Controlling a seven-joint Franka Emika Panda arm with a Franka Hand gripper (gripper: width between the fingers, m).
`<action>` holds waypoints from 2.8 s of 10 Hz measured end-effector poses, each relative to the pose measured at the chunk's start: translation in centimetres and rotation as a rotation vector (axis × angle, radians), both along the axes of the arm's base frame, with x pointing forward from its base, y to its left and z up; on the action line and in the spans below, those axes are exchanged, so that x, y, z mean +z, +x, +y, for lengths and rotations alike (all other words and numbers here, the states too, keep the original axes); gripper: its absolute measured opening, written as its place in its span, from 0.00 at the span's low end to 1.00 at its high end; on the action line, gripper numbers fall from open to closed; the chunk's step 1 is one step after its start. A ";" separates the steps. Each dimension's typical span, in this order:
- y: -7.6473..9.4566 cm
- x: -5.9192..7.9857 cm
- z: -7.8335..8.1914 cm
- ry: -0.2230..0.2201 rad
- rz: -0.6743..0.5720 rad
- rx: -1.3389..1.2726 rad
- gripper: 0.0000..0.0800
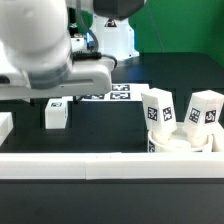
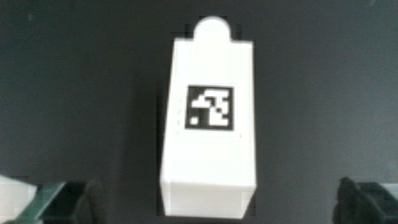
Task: Assemble stool
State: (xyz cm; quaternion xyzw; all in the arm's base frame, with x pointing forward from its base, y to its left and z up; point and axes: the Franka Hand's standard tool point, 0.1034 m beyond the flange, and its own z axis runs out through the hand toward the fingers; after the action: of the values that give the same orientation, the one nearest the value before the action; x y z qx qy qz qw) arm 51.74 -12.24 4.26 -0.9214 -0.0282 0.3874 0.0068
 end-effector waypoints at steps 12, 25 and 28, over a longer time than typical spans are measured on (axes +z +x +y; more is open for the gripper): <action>-2.5 -3.5 -0.4 -0.026 0.151 -0.012 0.48; 3.4 3.1 6.0 -0.084 -0.047 -0.043 0.42; 4.5 5.8 7.6 -0.024 -0.391 -0.081 0.42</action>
Offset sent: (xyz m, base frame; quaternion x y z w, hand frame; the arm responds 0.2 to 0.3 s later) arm -0.0115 -0.0137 -0.0163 -0.0451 -0.0069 0.0205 0.9987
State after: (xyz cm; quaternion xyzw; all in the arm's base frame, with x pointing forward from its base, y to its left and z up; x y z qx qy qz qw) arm 56.28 -4.62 10.05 -0.9795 0.0128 0.2010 0.0061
